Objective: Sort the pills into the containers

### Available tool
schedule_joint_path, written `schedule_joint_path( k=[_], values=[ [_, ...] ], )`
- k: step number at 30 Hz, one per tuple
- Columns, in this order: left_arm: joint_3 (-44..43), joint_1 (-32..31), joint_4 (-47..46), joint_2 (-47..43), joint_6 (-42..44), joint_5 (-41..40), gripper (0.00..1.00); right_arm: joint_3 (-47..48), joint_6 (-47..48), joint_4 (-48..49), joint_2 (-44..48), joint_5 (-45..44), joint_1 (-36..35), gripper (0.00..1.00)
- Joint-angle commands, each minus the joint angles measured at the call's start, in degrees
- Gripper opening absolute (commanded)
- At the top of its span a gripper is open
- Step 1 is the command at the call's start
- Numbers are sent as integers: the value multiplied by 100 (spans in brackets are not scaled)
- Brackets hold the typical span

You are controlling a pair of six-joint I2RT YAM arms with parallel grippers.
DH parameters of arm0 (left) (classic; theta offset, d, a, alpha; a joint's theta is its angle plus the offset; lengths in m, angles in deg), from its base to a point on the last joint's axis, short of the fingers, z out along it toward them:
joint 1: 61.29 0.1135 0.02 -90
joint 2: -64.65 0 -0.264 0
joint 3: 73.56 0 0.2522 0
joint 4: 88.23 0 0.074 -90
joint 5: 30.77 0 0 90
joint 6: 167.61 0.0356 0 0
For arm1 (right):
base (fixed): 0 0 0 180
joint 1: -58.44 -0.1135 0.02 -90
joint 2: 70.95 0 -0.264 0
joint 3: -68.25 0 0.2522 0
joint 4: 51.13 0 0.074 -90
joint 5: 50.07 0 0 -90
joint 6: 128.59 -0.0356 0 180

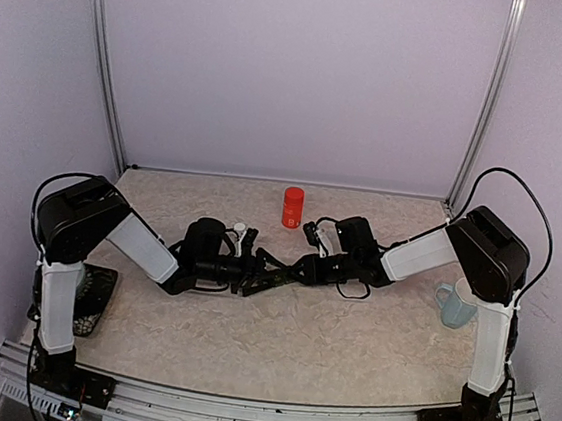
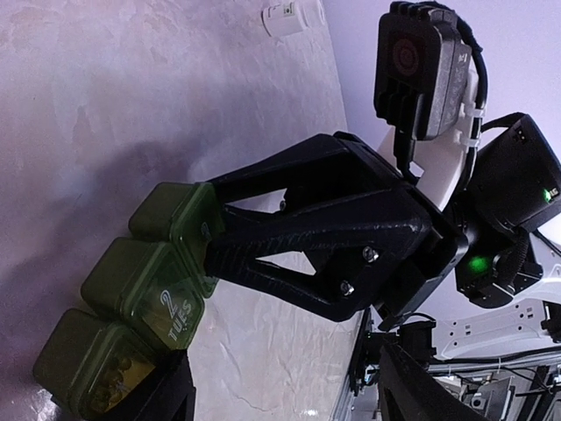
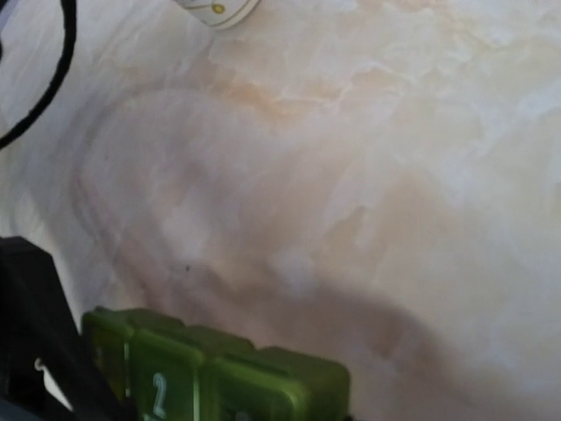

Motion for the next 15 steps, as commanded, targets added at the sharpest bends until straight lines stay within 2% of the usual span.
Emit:
schedule_joint_path(
  k=[1,6,8,15],
  values=[
    [54,-1,869,-101,312,-424,71,96,91,-362,38,-103,-74,28],
    [346,141,-246,-461,136,-146,77,115,60,-387,59,-60,-74,28],
    [313,157,-461,-609,191,28,85,127,16,-412,106,-52,-80,28],
    [144,53,272,-1144,1141,-71,99,164,-22,-483,396,-9,-135,33]
  ],
)
